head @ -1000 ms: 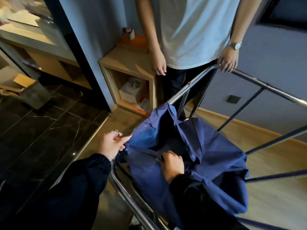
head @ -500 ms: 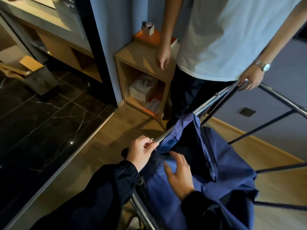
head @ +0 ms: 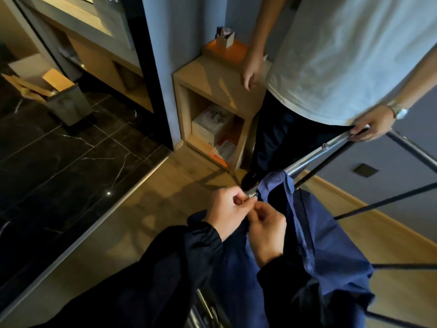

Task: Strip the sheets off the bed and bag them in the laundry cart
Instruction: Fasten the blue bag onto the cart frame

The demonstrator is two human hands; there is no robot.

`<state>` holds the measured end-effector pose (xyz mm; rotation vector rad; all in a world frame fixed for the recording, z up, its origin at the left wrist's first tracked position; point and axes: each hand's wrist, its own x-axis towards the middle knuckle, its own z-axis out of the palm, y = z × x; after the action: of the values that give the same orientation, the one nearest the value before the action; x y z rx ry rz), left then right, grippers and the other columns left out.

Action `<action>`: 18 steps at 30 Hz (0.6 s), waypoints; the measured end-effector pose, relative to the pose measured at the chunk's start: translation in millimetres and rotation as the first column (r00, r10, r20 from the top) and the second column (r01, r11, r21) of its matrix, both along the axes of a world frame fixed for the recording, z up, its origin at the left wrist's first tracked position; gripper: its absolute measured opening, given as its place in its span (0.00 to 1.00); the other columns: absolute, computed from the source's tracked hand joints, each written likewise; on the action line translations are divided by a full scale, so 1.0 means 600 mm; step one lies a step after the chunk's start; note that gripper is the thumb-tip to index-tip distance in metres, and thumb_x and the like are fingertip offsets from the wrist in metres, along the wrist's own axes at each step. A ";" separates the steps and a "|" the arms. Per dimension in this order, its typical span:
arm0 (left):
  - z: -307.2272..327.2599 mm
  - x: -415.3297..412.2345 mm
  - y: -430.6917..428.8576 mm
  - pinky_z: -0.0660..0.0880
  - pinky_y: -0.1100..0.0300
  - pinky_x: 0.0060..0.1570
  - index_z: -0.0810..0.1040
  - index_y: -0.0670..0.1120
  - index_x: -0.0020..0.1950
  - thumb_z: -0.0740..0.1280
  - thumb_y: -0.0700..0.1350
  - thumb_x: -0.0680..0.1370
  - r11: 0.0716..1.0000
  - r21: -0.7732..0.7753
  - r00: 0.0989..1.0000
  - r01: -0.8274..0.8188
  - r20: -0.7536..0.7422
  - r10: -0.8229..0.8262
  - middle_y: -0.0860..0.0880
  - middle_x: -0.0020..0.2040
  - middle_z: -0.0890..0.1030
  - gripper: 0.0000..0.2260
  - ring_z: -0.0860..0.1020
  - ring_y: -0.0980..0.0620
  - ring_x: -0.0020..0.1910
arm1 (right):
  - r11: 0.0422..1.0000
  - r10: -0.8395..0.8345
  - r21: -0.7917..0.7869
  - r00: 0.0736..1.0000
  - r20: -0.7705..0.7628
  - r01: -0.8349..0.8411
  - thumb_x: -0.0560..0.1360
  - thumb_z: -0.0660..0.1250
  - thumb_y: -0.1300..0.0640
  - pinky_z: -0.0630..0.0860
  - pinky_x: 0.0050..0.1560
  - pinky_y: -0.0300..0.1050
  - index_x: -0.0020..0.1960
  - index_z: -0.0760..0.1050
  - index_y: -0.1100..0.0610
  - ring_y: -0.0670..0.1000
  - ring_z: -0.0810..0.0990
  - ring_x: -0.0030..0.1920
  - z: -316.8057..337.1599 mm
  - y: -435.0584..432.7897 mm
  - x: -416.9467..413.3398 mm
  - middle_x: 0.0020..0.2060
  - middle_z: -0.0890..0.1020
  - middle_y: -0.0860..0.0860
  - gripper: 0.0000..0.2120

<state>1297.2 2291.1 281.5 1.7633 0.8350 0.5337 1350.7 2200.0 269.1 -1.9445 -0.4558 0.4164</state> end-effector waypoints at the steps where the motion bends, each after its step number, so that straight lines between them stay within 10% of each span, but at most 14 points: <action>1: 0.019 0.017 0.000 0.70 0.61 0.32 0.73 0.48 0.30 0.74 0.43 0.72 1.000 -0.018 0.999 0.004 0.032 -0.003 0.54 0.26 0.73 0.14 0.71 0.59 0.27 | 0.999 -0.003 0.043 1.000 0.007 0.003 0.74 0.69 0.64 0.80 0.45 0.54 0.43 0.82 0.58 0.49 0.82 0.39 0.018 0.000 0.016 0.36 0.84 0.51 0.05; 8: 0.119 0.116 0.020 0.67 0.70 0.30 0.73 0.48 0.32 0.76 0.42 0.71 0.993 -0.049 0.983 0.110 0.151 -0.101 0.54 0.27 0.72 0.13 0.70 0.62 0.25 | 0.976 0.028 0.216 0.998 0.048 -0.038 0.74 0.69 0.65 0.80 0.42 0.51 0.41 0.80 0.58 0.50 0.82 0.37 0.102 0.008 0.126 0.35 0.84 0.53 0.04; 18: 0.033 0.181 0.052 0.77 0.61 0.32 0.76 0.43 0.52 0.66 0.41 0.79 0.862 -0.344 0.902 0.373 -0.083 -0.423 0.46 0.36 0.78 0.04 0.77 0.55 0.29 | 0.995 0.095 -0.009 0.994 -0.055 -0.096 0.75 0.65 0.70 0.78 0.48 0.50 0.40 0.76 0.53 0.51 0.81 0.40 -0.009 -0.003 0.206 0.36 0.83 0.52 0.13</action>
<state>1405.8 2322.2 301.3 1.6241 0.5938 -0.0208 1474.6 2198.4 263.8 -1.9231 -0.5131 0.5335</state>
